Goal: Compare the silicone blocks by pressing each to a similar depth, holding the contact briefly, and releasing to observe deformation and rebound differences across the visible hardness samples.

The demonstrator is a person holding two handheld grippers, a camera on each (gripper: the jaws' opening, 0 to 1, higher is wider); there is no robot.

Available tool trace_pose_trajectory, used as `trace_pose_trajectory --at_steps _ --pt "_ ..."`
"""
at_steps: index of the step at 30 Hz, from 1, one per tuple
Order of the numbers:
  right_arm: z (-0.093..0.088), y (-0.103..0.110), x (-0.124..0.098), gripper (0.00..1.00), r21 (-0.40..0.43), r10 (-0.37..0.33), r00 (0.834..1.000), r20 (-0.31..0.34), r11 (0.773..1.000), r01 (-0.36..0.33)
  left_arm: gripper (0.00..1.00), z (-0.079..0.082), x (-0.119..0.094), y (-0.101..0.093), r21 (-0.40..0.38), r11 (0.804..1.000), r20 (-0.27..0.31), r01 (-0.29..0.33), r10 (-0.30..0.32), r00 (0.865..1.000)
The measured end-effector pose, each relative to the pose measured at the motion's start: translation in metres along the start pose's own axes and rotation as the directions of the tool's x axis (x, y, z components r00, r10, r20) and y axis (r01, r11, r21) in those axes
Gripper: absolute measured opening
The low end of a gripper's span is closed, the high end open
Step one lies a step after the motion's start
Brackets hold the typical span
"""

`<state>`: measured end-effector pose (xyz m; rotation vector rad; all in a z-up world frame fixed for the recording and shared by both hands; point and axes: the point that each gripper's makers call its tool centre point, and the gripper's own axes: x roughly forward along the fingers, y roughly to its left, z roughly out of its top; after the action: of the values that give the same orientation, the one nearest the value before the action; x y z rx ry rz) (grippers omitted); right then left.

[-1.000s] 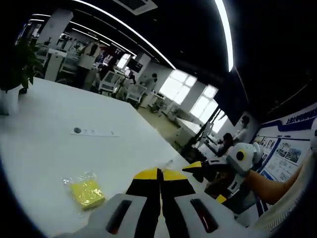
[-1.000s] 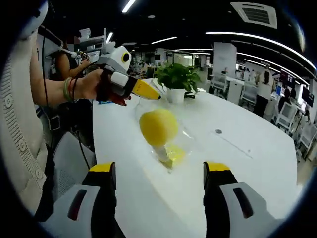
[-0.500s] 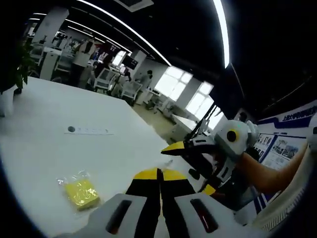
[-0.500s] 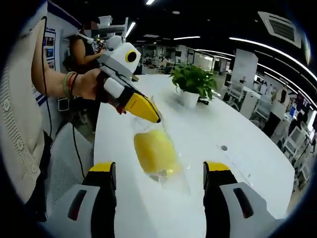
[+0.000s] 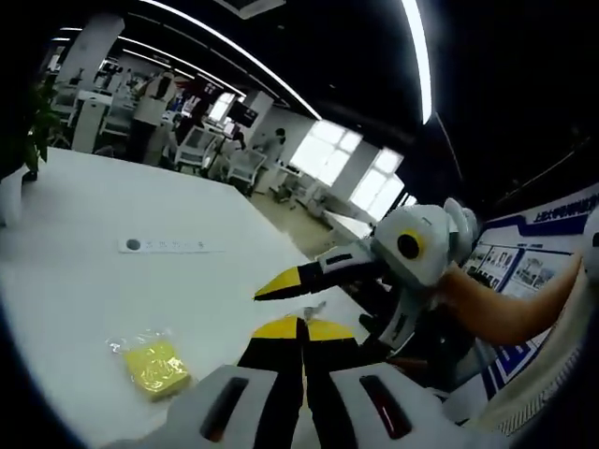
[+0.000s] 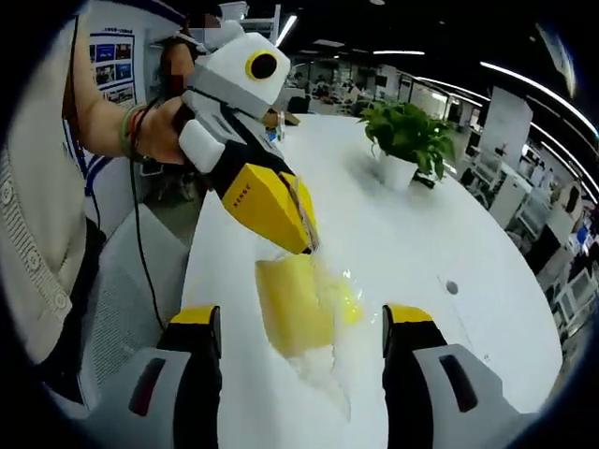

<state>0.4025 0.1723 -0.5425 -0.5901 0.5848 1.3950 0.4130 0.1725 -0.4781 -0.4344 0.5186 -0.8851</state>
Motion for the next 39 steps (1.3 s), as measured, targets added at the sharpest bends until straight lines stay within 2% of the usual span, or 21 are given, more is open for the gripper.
trace_pose_trajectory --at_steps 3,6,10,14,15,18,21,35,37,38,39 --pt "-0.002 0.000 0.012 0.61 -0.005 0.047 0.999 -0.007 0.999 -0.047 0.00 -0.001 0.001 0.001 -0.006 1.000 -0.004 0.000 0.000 1.000" --pt "-0.005 -0.003 0.020 0.57 -0.035 0.055 0.998 -0.032 0.998 -0.056 0.00 -0.002 0.002 0.003 -0.002 1.000 -0.009 -0.005 0.005 1.000" --pt "-0.010 -0.006 0.030 0.54 -0.019 0.088 0.994 -0.062 0.996 -0.089 0.00 -0.004 0.003 0.008 -0.009 1.000 -0.018 -0.008 0.008 1.000" --pt "-0.015 -0.005 0.036 0.44 -0.070 0.100 0.989 -0.108 0.992 -0.108 0.00 -0.006 0.004 0.011 -0.004 1.000 -0.027 -0.014 0.014 1.000" --pt "-0.015 -0.004 0.038 0.41 -0.091 0.102 0.988 -0.112 0.989 -0.112 0.00 -0.007 0.004 0.011 -0.005 1.000 -0.029 -0.011 0.011 1.000" --pt "-0.013 -0.002 0.041 0.34 -0.083 0.122 0.987 -0.108 0.988 -0.131 0.00 -0.007 0.004 0.013 -0.012 1.000 -0.029 -0.010 0.010 1.000" --pt "-0.013 -0.004 0.042 0.32 -0.093 0.111 0.988 -0.110 0.988 -0.121 0.00 -0.008 0.004 0.013 -0.013 1.000 -0.029 -0.010 0.010 1.000" --pt "-0.015 0.008 0.034 0.18 -0.017 0.172 0.974 -0.147 0.984 -0.176 0.00 -0.008 0.002 0.006 -0.007 1.000 -0.027 0.028 -0.028 0.999" --pt "-0.015 0.010 0.033 0.16 -0.005 0.183 0.971 -0.154 0.982 -0.186 0.00 -0.008 0.002 0.005 -0.003 0.999 -0.027 0.032 -0.032 0.999" --pt "-0.016 0.015 0.030 0.15 0.023 0.223 0.961 -0.163 0.975 -0.222 0.00 -0.008 0.002 0.004 -0.004 0.999 -0.032 0.038 -0.038 0.999" --pt "-0.017 0.016 0.029 0.15 0.025 0.225 0.960 -0.168 0.974 -0.224 0.00 -0.009 0.002 0.003 -0.003 0.999 -0.035 0.040 -0.040 0.999"
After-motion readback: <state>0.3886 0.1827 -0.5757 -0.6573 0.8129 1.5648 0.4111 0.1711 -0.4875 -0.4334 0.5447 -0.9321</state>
